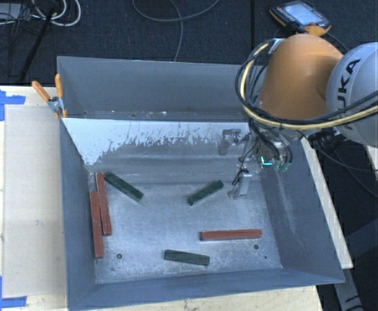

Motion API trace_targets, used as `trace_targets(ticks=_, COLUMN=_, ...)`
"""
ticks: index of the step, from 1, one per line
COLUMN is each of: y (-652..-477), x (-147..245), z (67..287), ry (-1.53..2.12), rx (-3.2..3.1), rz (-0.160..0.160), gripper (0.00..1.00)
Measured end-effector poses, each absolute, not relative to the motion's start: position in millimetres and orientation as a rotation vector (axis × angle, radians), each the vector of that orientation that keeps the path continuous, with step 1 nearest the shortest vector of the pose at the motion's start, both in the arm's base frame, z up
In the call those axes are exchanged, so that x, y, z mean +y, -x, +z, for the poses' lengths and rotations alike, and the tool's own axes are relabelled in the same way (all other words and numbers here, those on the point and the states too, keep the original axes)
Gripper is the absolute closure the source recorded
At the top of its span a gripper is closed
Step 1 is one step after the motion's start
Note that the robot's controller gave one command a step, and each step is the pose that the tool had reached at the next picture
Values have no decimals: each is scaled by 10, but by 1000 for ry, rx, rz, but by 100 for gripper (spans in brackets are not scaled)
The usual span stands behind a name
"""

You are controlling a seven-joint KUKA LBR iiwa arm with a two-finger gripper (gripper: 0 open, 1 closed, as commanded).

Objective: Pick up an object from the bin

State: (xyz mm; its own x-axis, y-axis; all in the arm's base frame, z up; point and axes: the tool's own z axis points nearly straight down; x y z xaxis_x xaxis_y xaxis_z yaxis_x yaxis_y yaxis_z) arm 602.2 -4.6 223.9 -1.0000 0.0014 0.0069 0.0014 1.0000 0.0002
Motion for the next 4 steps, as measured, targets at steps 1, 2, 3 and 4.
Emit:
trace_targets(ticks=1, y=-6036, x=-46, z=2276, ry=2, rx=-3142, rz=0, gripper=0)
trace_targets(ticks=2, y=-5998, x=31, z=1962, ry=-86, rx=-3148, rz=1, gripper=0)
trace_targets(ticks=3, y=-5919, x=39, z=1357, ry=-273, rx=-3133, rz=0, gripper=0)
trace_targets(ticks=4, y=-5759, x=-125, z=756, ry=-353, rx=-3130, rz=2, gripper=100)
